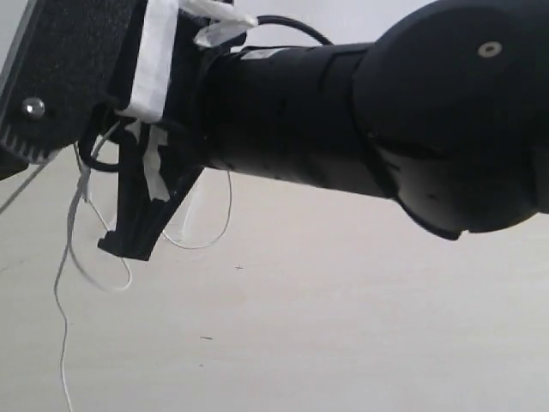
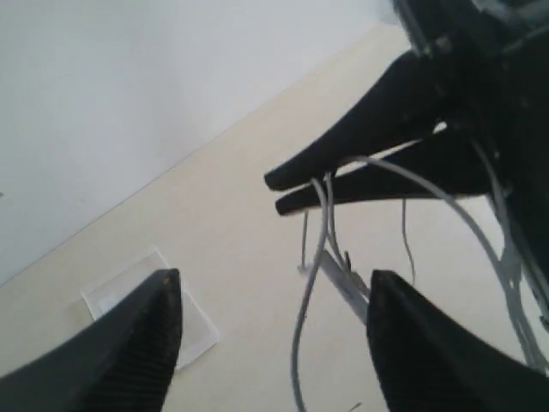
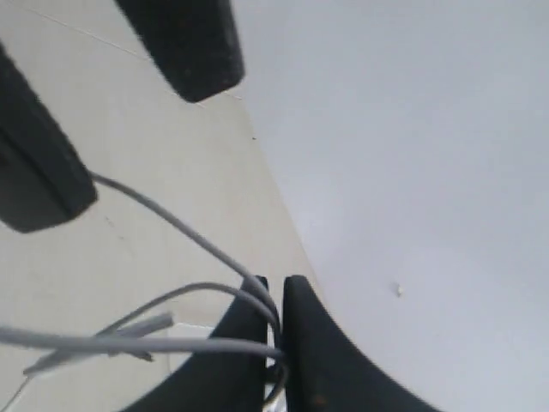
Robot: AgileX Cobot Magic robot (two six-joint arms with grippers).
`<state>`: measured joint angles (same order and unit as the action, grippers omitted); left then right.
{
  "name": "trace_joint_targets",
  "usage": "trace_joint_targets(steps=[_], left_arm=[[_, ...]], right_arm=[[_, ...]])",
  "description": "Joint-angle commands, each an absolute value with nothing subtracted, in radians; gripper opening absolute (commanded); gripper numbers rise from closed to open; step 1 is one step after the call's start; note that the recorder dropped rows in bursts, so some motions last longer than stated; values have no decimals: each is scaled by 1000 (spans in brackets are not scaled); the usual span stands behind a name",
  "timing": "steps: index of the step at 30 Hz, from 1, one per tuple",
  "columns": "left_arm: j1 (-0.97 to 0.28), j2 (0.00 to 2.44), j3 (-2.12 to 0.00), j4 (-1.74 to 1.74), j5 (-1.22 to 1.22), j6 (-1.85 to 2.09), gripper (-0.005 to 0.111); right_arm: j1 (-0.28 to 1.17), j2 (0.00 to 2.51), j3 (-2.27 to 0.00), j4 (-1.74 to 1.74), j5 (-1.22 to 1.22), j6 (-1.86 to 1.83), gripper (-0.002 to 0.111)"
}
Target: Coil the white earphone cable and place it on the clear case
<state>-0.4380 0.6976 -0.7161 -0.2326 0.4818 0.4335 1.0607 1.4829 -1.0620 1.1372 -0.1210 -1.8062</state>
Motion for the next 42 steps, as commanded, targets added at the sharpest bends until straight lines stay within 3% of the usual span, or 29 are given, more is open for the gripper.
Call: trace_joint_targets(steps=[1,14,42], left_arm=[[-438,682,-724,-192,501,405,54],[-438,660,-724,-283,771,362,54],[-438,664,-724,-485,740,413,54]], right_arm=[[1062,1440,-1066,1185,-210,-1787,0],[1062,1360,-1066,1248,-320,-1582,0],[1062,1291,-1146,1150,-270,-1386,0]])
